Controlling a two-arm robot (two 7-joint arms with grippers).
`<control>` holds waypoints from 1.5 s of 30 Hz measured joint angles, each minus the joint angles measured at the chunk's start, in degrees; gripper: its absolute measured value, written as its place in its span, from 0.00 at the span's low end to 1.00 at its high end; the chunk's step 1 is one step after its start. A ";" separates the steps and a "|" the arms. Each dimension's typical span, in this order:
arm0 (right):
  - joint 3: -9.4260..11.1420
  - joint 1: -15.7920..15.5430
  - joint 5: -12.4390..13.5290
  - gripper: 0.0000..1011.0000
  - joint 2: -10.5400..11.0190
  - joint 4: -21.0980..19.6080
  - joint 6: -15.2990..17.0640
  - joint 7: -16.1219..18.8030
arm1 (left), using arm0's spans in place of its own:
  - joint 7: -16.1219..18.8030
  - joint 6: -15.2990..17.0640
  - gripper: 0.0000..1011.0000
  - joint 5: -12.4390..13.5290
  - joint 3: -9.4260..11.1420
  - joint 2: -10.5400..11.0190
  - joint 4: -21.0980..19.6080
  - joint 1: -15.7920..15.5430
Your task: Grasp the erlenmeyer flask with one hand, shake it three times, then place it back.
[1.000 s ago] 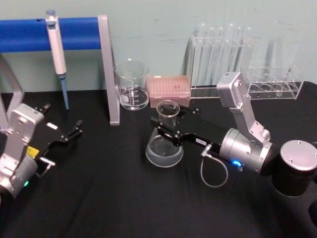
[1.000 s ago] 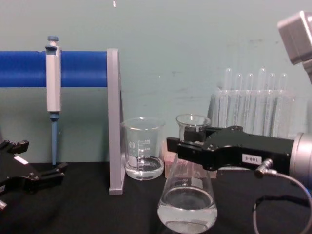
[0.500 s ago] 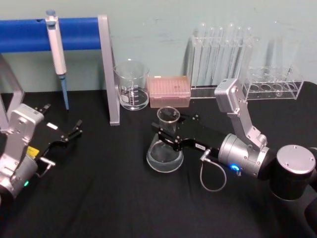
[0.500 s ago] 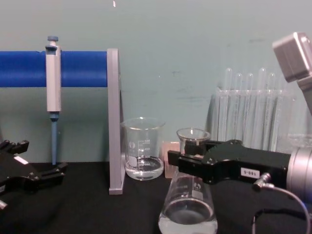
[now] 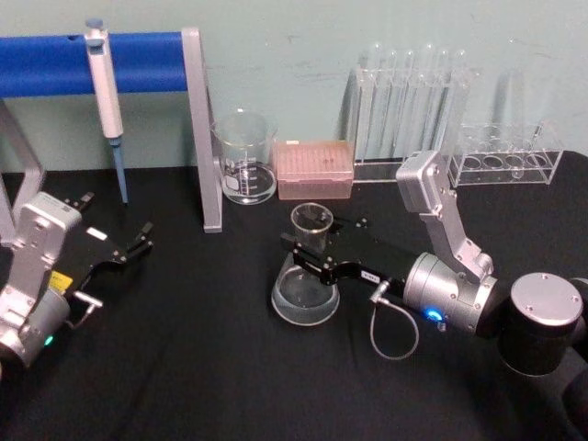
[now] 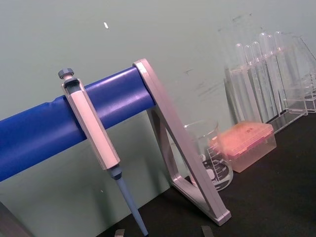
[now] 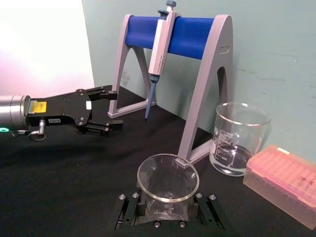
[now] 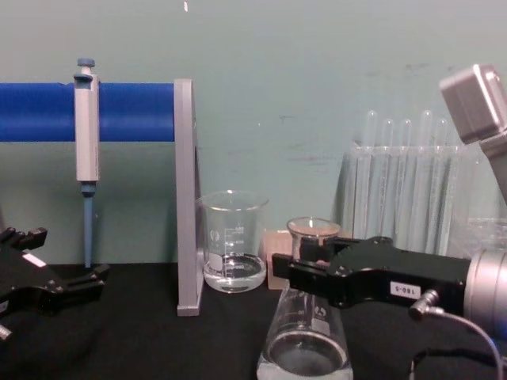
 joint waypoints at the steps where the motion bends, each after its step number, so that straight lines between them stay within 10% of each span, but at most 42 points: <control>1: -0.02 -0.01 -0.04 0.45 0.01 0.08 0.09 -0.03 | 0.00 0.00 0.99 0.00 0.00 0.00 0.00 0.00; 45: -0.35 0.12 -2.55 0.45 -0.30 1.48 0.93 -0.78 | 0.00 0.00 0.99 0.00 0.00 0.00 0.00 0.00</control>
